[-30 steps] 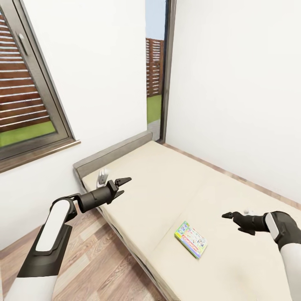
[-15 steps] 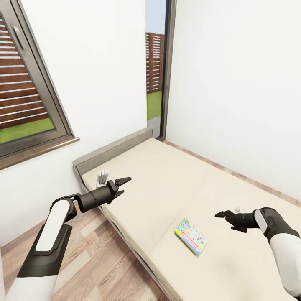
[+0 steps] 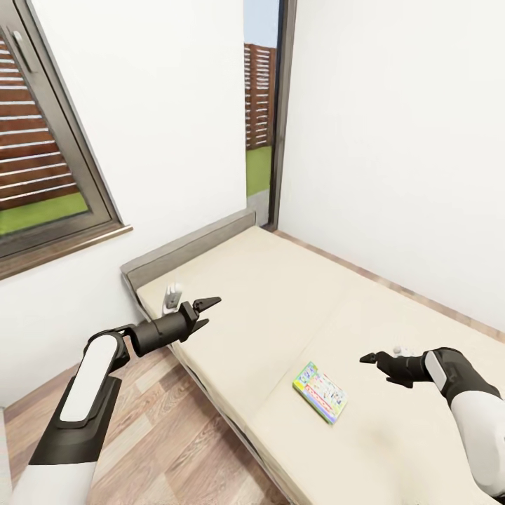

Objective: Put all the toys in the child's room - the three board games (two on the bed and one on the table), the two jigsaw puzzles on the table, and the tennis ball on the table - inside the toy box on the table in the child's room.

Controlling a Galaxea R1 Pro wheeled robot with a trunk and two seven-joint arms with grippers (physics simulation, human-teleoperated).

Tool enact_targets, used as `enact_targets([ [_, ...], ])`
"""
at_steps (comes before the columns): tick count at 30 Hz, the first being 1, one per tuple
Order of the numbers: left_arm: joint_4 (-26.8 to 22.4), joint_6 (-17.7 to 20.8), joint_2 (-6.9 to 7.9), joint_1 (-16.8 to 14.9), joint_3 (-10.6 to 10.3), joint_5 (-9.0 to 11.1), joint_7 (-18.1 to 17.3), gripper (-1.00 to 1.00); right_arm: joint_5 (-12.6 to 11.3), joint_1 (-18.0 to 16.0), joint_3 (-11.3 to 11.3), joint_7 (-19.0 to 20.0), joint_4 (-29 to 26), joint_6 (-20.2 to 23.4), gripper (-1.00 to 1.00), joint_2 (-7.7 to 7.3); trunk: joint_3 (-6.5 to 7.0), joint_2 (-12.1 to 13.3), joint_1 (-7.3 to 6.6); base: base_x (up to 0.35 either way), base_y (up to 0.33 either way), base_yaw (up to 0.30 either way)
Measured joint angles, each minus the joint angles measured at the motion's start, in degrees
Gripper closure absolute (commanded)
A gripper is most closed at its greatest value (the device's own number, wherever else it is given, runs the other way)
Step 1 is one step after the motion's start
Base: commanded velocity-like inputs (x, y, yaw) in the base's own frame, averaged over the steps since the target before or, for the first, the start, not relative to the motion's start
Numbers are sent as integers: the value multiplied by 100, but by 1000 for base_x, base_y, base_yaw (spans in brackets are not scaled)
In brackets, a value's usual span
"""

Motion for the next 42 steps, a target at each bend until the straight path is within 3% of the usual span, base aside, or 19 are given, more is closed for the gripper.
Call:
enact_targets([
  [8, -127, 22, -40, -36, 37, 81, 6, -100, -9, 5, 1, 22, 5, -49, -100, -2, -75, 0, 0, 0, 0, 0],
  [13, -188, 54, -28, -40, 31, 328, 31, -100, -15, 10, 0, 43, 3, -161, -100, 0, -122, 0, 0, 0, 0, 0],
  [17, -205, 73, -18, -41, 28, 406, 39, -100, -18, 9, -4, 49, 0, -195, -100, 8, -159, 0, 0, 0, 0, 0],
  [24, -211, 93, 2, -42, 36, 458, 29, -100, -14, 9, -4, 48, -1, -220, -100, 13, -225, 0, 0, 0, 0, 0],
  [42, -238, 115, 46, -53, 51, 414, 45, -100, -19, 46, -3, 48, -10, -239, -100, 16, -718, -723, 396, 0, 0, 0],
])
